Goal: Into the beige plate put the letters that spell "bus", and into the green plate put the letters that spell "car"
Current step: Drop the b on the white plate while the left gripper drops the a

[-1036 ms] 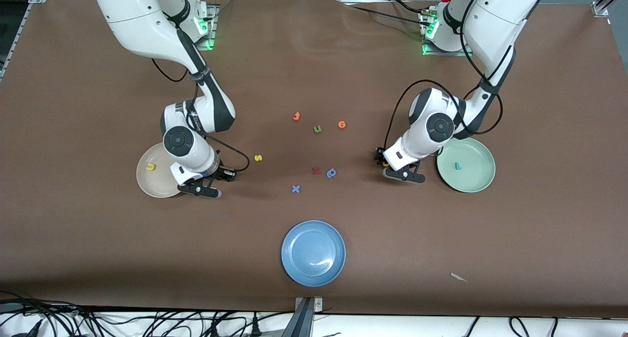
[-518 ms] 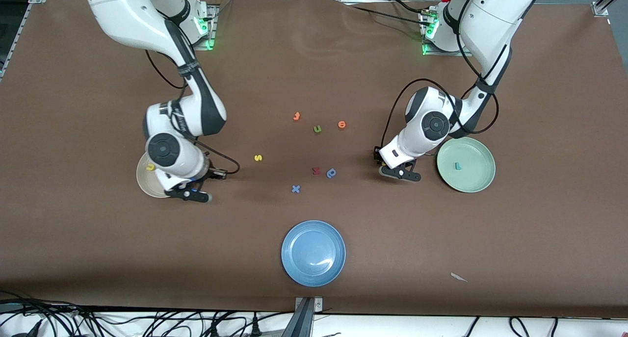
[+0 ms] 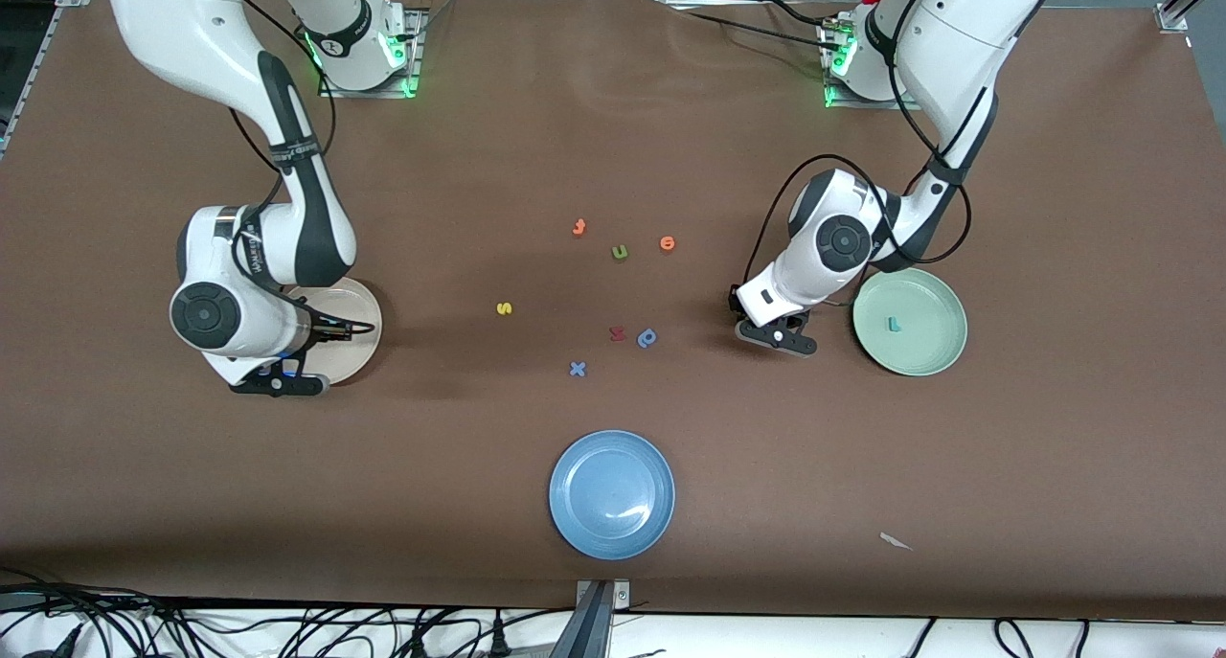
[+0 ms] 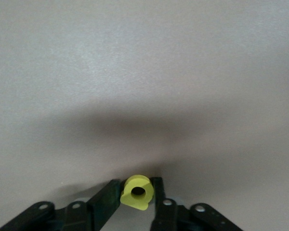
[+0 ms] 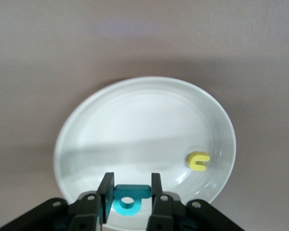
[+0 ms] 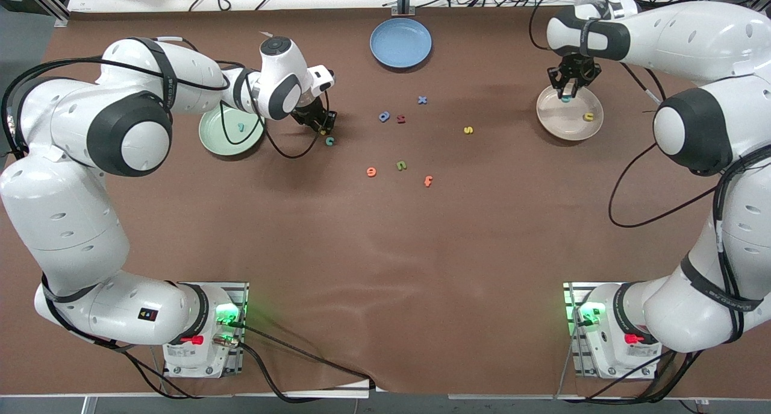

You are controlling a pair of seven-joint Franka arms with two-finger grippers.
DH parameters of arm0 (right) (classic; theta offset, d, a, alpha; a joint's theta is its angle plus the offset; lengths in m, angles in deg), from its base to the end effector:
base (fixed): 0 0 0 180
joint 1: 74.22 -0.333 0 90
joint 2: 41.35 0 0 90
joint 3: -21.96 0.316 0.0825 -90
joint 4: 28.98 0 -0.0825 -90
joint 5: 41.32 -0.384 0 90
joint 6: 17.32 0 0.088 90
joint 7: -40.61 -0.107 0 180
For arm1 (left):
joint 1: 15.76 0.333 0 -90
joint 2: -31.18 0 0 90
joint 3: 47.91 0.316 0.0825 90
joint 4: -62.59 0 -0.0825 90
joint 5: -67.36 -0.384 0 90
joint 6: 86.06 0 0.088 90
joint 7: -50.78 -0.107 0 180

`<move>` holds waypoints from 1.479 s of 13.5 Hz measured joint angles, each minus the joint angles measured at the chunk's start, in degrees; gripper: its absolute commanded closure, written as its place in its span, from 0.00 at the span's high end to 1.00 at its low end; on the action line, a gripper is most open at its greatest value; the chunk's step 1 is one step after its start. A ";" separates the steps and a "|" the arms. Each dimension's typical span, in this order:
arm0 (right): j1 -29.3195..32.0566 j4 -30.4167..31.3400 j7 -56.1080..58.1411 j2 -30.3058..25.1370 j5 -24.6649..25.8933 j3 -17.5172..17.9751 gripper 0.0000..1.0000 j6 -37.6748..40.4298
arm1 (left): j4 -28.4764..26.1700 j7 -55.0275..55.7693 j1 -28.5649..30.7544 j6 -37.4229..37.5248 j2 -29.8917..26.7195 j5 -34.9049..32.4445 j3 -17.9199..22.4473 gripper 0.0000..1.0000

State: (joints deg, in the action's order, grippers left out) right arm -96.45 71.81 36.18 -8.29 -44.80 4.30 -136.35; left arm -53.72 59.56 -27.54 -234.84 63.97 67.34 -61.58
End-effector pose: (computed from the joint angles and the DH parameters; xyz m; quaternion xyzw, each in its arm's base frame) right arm 0.6322 0.0675 0.2351 0.9915 -0.0028 -0.1097 0.0694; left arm 0.5408 -0.2564 0.1685 0.9899 -0.1263 -0.0141 0.0626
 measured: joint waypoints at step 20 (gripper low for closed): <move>-4.07 -1.12 -32.69 -0.19 -0.27 18.97 0.99 -8.45 | 3.74 -21.74 10.49 22.35 -7.85 -1.58 9.04 0.10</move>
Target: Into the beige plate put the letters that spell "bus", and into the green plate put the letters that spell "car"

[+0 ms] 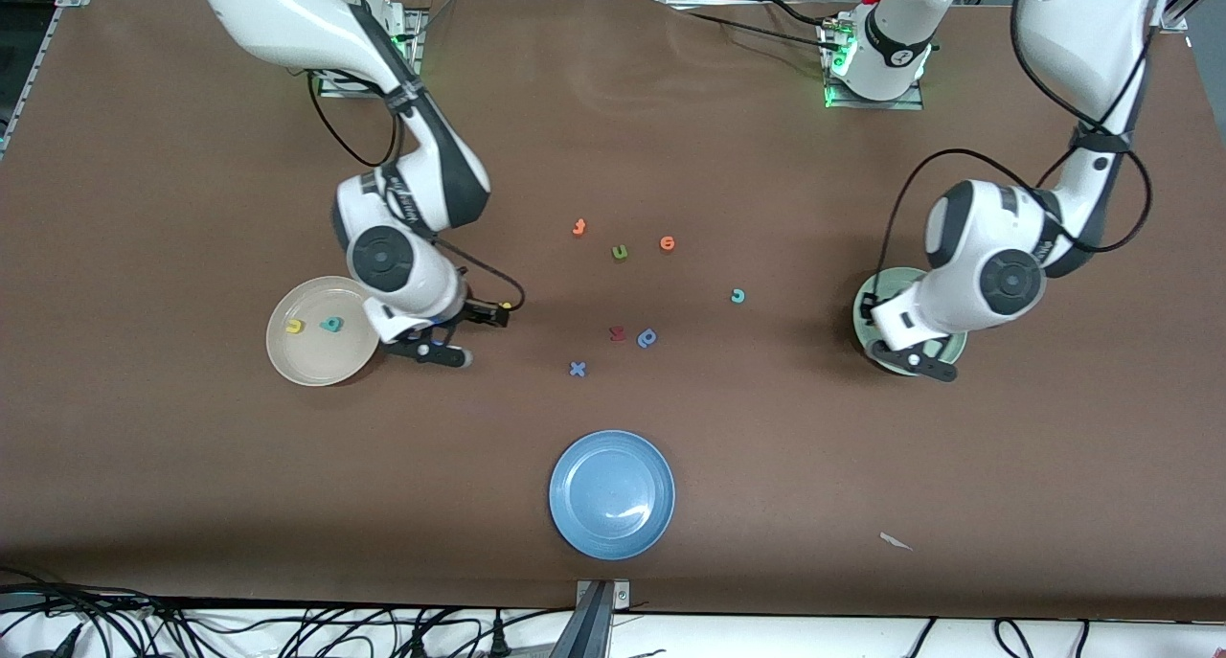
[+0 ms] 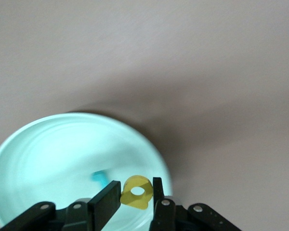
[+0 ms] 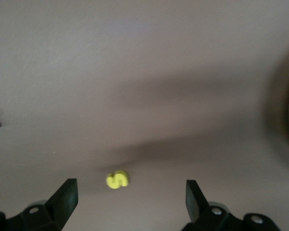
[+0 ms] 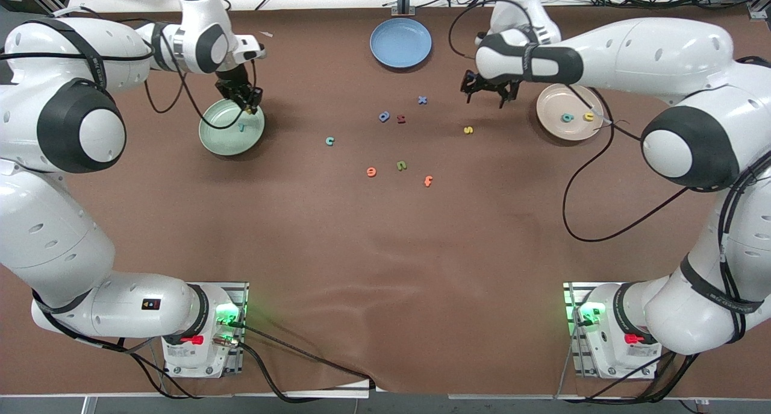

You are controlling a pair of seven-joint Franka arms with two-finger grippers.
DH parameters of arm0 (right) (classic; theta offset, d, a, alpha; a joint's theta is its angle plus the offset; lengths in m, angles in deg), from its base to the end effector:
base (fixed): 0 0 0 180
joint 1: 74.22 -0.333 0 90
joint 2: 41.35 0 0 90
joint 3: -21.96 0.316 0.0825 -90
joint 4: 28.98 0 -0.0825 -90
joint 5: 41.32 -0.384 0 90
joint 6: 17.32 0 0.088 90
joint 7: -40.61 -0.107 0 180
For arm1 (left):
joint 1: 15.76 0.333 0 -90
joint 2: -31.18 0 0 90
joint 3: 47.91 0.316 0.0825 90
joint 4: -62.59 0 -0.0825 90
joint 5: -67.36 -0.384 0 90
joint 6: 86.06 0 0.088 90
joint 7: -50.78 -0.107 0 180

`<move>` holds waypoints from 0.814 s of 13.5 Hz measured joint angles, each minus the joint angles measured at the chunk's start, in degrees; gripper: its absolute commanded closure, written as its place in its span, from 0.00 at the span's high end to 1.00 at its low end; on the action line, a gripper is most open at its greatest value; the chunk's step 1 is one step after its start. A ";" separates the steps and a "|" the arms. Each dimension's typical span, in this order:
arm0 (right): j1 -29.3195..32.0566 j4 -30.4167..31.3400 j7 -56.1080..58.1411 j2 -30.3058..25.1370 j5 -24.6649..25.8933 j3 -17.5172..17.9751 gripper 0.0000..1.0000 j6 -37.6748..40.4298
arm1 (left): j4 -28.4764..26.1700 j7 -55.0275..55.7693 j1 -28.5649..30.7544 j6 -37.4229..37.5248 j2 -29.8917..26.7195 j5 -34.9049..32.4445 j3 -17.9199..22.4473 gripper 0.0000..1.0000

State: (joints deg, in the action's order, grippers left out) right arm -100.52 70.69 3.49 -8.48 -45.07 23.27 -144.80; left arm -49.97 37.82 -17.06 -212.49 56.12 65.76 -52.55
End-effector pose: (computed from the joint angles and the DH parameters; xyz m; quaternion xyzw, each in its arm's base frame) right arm 0.5825 0.3056 0.2406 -0.9930 0.1053 0.0541 0.0028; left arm 0.5913 -0.0594 0.2362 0.9807 -0.1705 -0.0950 0.0128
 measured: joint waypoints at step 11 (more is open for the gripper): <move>-3.34 4.20 -4.91 2.97 0.02 0.03 0.73 -6.87 | -0.96 0.60 -0.53 -0.01 0.08 0.03 -0.30 0.45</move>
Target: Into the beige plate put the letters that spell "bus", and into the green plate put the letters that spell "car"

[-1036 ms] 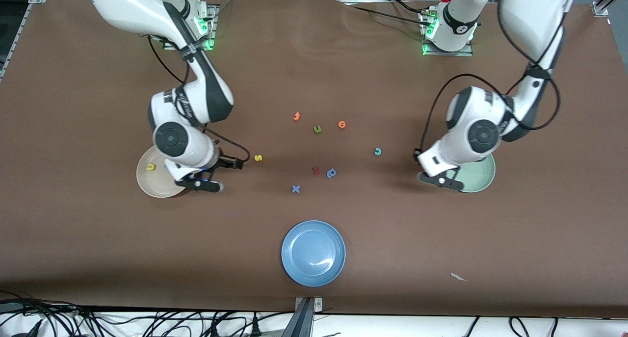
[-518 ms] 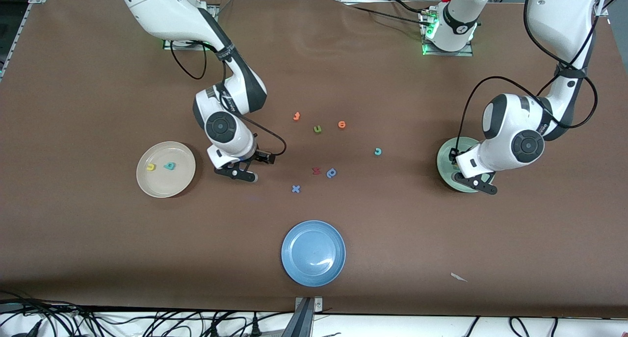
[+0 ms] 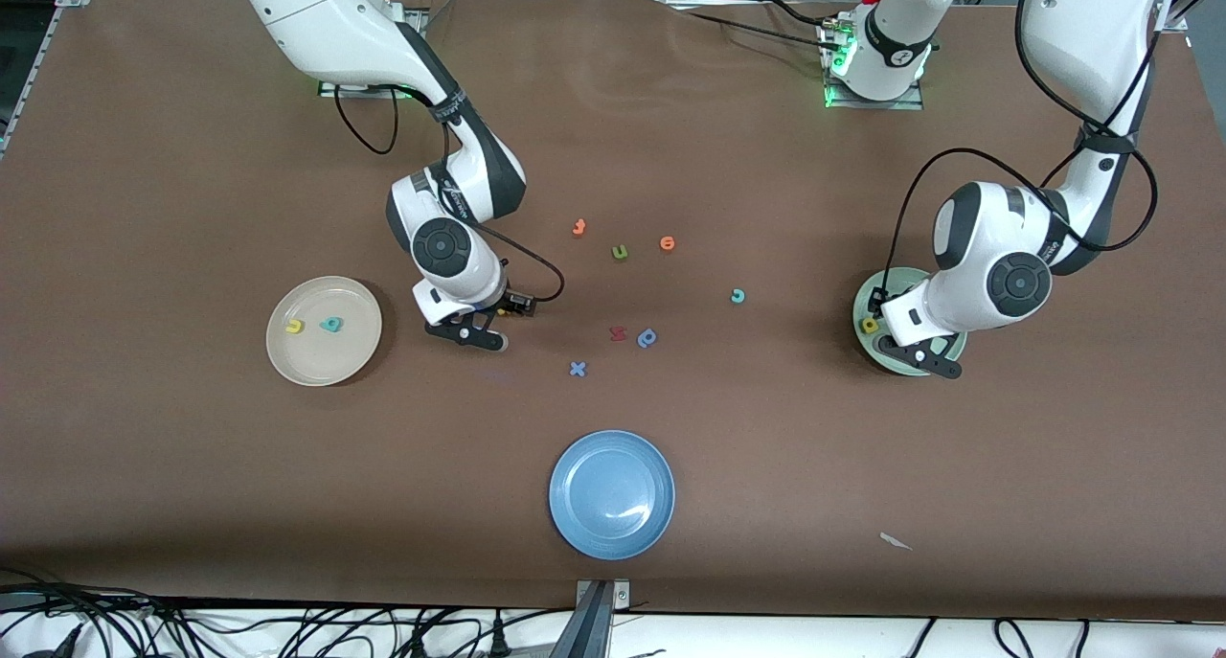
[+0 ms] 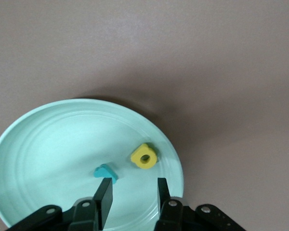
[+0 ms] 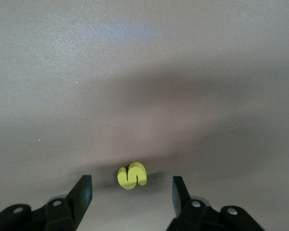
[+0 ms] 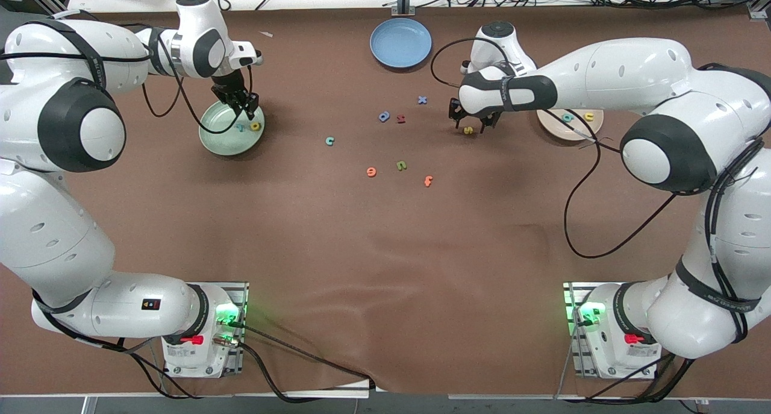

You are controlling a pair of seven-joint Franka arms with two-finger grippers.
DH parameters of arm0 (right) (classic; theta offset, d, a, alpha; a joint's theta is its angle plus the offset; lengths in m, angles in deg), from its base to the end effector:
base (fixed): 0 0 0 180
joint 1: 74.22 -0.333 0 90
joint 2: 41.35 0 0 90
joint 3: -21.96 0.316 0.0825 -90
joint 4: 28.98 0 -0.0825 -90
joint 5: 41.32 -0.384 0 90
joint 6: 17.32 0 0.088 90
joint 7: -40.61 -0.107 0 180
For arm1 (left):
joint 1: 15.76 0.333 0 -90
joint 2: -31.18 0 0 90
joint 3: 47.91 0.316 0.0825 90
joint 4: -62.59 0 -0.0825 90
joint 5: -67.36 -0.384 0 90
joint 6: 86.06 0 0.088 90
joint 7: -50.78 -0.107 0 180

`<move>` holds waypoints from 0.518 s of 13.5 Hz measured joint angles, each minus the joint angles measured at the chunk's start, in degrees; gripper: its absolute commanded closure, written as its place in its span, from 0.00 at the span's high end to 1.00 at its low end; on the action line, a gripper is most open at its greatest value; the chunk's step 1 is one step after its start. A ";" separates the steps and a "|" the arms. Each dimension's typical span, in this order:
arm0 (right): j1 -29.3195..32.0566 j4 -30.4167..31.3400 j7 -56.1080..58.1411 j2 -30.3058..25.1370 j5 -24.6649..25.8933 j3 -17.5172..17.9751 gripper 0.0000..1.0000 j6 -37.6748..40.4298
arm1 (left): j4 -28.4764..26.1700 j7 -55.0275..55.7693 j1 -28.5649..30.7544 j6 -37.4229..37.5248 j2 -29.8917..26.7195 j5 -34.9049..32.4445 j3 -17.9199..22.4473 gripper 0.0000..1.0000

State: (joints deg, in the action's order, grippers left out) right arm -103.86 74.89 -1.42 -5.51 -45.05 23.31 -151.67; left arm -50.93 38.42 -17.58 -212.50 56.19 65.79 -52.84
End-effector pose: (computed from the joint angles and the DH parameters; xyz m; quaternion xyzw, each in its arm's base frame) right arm 0.5493 0.3301 0.1867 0.9910 -0.1216 -0.0549 0.0044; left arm 0.5844 -0.0673 0.2292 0.9795 -0.1721 -0.1038 0.0135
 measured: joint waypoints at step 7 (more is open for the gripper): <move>-0.02 1.89 -0.01 0.51 0.00 0.02 0.38 -3.98 | -0.10 25.54 -5.93 -1.45 0.92 0.02 -8.97 0.54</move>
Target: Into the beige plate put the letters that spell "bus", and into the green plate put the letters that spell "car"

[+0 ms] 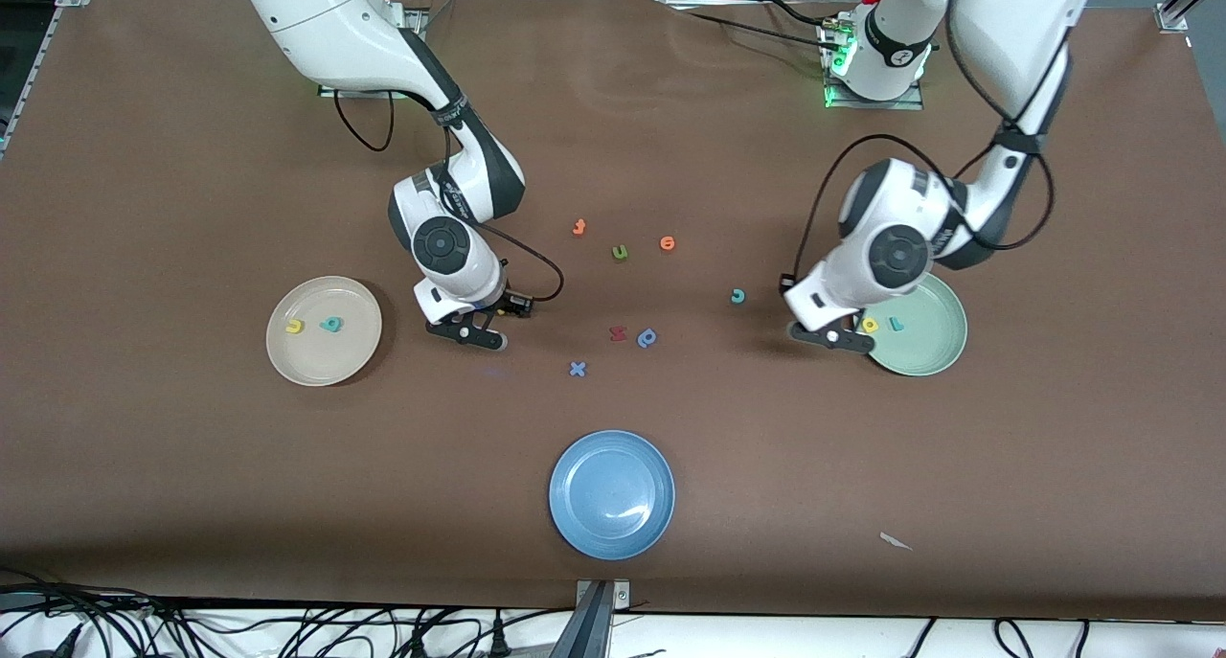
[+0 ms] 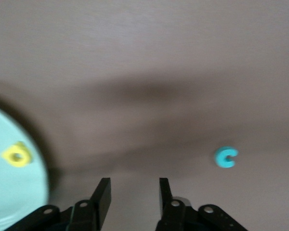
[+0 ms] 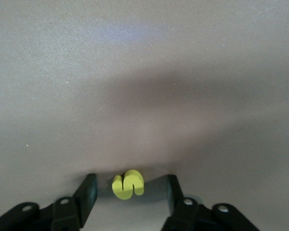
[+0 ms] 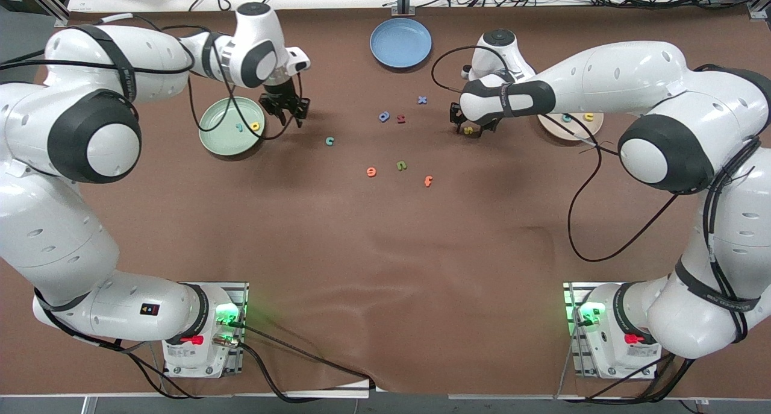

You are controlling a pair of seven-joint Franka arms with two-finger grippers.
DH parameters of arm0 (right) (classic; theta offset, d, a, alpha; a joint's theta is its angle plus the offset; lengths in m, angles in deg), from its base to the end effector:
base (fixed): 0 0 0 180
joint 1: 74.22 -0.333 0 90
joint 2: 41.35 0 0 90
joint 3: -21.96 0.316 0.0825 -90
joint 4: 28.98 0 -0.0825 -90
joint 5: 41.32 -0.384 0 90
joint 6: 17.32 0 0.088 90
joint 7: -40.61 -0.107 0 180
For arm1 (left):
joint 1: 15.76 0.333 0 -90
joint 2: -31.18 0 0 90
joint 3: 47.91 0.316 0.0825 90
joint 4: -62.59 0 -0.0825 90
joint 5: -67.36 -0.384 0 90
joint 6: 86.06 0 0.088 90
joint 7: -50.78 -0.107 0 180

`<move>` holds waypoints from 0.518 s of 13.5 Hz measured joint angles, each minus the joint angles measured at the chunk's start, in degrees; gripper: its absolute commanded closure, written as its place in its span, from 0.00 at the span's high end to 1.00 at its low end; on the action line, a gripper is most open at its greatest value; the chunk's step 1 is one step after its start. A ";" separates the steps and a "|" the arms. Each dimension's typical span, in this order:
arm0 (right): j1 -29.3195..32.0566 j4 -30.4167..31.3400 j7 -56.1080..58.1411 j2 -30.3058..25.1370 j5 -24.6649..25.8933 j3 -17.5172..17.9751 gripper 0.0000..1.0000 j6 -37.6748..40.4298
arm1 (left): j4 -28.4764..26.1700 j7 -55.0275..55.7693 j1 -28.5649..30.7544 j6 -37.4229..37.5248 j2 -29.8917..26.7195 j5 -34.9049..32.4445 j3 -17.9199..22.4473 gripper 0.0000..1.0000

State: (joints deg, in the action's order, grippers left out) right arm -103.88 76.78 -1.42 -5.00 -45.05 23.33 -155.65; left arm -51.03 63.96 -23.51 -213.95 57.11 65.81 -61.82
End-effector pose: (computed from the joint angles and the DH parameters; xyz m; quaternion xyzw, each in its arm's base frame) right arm 0.5447 0.3273 0.1738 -0.9915 0.1227 0.0432 0.0028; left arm 0.5499 -0.2145 0.2272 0.9916 -0.0761 -0.1034 0.0133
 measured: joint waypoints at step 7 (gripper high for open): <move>-0.05 -0.07 0.00 -0.27 0.00 0.00 0.24 0.00 | -0.10 10.41 -4.05 -10.22 6.28 0.00 -1.79 0.53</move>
State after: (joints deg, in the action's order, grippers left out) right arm -103.93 76.70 -1.42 -5.27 -45.05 23.33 -155.65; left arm -51.13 74.37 -27.56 -224.17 63.39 65.81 -63.61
